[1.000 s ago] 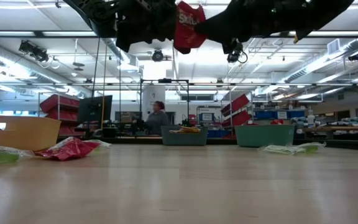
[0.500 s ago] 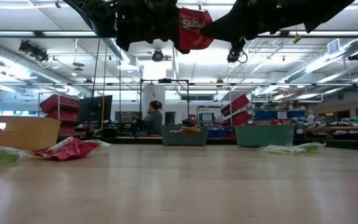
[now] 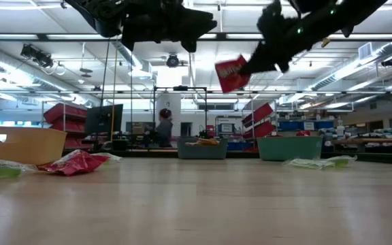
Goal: Sort candy
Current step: Put the red candy into the green bin
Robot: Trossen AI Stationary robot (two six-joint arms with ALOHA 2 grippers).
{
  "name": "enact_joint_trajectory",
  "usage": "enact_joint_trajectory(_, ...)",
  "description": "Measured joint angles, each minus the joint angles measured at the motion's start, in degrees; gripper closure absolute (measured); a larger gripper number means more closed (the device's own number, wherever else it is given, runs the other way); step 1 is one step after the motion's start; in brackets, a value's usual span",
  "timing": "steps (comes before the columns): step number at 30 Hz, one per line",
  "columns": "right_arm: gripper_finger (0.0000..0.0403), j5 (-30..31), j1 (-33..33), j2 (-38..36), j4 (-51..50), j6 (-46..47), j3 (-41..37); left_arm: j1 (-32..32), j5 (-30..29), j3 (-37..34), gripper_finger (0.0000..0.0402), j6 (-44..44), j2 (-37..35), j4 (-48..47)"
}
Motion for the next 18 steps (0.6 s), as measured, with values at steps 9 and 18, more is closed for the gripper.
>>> enact_joint_trajectory(9,0.0403,7.75,-10.91,0.29,-8.34,8.7,-2.95,-2.44,-8.41,0.0,0.031,11.0,-2.71,-15.61)
enact_joint_trajectory(18,0.0403,14.01,-12.41,0.29,-5.32,13.22,-10.4,-6.81,-15.78,-0.02,0.0351,16.79,-2.93,-23.39)
